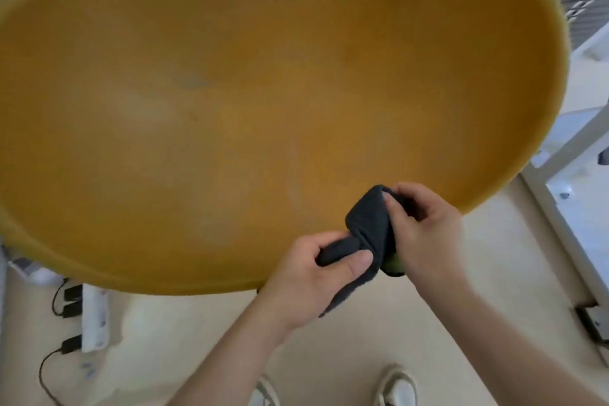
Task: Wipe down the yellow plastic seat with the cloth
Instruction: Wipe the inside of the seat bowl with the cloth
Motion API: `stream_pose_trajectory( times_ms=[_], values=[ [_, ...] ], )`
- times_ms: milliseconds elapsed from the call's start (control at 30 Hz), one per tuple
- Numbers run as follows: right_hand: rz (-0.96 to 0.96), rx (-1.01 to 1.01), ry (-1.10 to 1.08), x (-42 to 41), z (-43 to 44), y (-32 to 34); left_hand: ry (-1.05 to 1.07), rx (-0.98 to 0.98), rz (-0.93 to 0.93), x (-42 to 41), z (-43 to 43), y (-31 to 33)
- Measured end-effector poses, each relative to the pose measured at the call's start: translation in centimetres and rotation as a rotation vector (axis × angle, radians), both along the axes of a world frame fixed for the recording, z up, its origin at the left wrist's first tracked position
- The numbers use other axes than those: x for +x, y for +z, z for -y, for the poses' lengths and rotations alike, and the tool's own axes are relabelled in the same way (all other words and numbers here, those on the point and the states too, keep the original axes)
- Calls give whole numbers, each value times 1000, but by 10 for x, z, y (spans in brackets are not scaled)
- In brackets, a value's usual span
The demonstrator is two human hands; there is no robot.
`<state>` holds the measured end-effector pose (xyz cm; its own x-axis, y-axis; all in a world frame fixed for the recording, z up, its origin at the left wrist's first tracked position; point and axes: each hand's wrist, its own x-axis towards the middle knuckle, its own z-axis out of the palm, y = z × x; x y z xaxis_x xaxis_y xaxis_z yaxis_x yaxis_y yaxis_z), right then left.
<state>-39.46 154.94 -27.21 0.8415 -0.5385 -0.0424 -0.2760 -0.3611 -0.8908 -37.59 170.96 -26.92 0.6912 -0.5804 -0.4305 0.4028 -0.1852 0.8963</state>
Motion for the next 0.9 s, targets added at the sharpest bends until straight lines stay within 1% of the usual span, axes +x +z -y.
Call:
stream_pose_trajectory(
  times_ms=[67,100,167,200,267,300,333,400,433,467,533,567,633,700,733,800,833,900],
  values=[
    [82,-184,78,9,7,-31,8,17,116,4,8,-28],
    [105,-306,112,13,12,-47,-3,64,202,6,10,-43],
    [126,-544,223,20,20,-71,-73,259,454,14,9,-74],
    [92,-608,334,22,20,-81,-126,384,610,19,7,-86],
    [-69,-614,619,27,14,-101,-203,594,866,26,0,-105],
    [-179,-617,749,29,10,-114,-240,678,947,28,-4,-114],
    [-278,-699,854,31,4,-127,-285,767,997,28,-8,-121],
    [-345,-905,940,38,-5,-151,-351,908,1020,28,-16,-134],
    [-361,-951,941,43,-7,-156,-356,946,1022,29,-19,-138],
    [-367,-935,935,48,-10,-157,-360,963,1021,30,-22,-140],
    [-297,-839,944,52,-14,-153,-377,960,975,32,-25,-136],
    [-254,-828,952,53,-14,-149,-395,952,944,33,-27,-134],
    [-269,-841,943,55,-2,-143,-432,933,923,33,-33,-132],
    [-427,-877,850,57,23,-139,-495,938,972,31,-42,-134],
    [-468,-913,764,57,38,-140,-534,950,1013,29,-46,-136],
    [-448,-1040,603,58,63,-147,-587,977,1093,24,-54,-142],
    [-438,-1059,570,58,63,-147,-604,988,1128,24,-58,-144],
    [-460,-984,611,57,36,-149,-585,992,1175,25,-66,-144]
  ],
)
